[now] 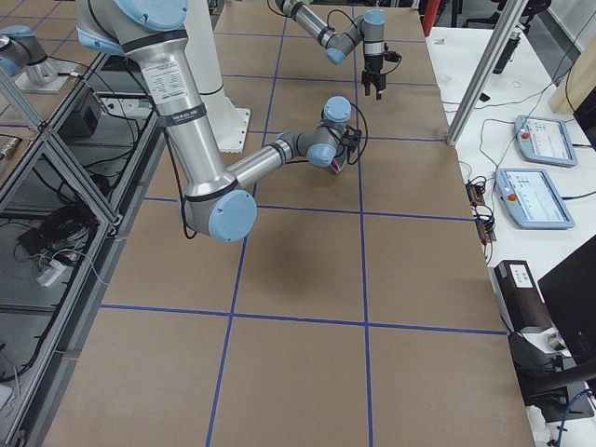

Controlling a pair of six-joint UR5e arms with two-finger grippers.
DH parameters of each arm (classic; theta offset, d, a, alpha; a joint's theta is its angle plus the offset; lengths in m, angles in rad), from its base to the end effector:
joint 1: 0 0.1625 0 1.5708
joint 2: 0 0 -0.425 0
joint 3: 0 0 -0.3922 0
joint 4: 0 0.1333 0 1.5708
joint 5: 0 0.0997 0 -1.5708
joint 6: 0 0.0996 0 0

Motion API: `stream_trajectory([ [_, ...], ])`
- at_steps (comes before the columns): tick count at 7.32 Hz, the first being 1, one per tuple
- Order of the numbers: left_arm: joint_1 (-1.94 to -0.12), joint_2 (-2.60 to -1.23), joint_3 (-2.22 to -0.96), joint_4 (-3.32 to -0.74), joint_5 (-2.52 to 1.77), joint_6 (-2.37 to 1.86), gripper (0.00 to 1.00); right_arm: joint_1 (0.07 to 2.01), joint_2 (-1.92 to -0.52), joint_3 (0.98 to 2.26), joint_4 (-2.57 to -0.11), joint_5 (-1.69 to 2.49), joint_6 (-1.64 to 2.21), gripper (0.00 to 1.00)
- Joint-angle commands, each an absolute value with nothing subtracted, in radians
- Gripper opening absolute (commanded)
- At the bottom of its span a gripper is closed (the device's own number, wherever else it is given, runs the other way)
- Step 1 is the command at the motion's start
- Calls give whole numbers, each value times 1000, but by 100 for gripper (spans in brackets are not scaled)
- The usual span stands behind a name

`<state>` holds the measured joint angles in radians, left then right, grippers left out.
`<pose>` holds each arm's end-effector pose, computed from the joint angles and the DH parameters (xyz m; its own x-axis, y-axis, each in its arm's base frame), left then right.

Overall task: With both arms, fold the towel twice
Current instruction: 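Lift the strip's end and fold it over toward the other end with the right gripper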

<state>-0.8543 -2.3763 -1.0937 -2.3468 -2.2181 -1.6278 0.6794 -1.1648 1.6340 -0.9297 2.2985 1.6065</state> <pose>0.4659 -0.6465 0.2771 0.2807 -0.3915 -0.8763 0.2642 0.9093 -0.3216 -0.4469 -0.4471 0.3193 0.3453 0.3131 0.8847 -0.0180 0.9447 -0.3274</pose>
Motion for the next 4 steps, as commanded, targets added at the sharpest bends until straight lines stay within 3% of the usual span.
stream_trajectory([
  [1, -859, -2375, -1092, -2349, -2218, -1628, 100, 577, -1146, 1666, -934, 2299, 1614, 0],
  [4, -861, -2375, -1092, -2350, -2218, -1628, 100, 457, -1065, 1654, -937, 2263, 1660, 0],
])
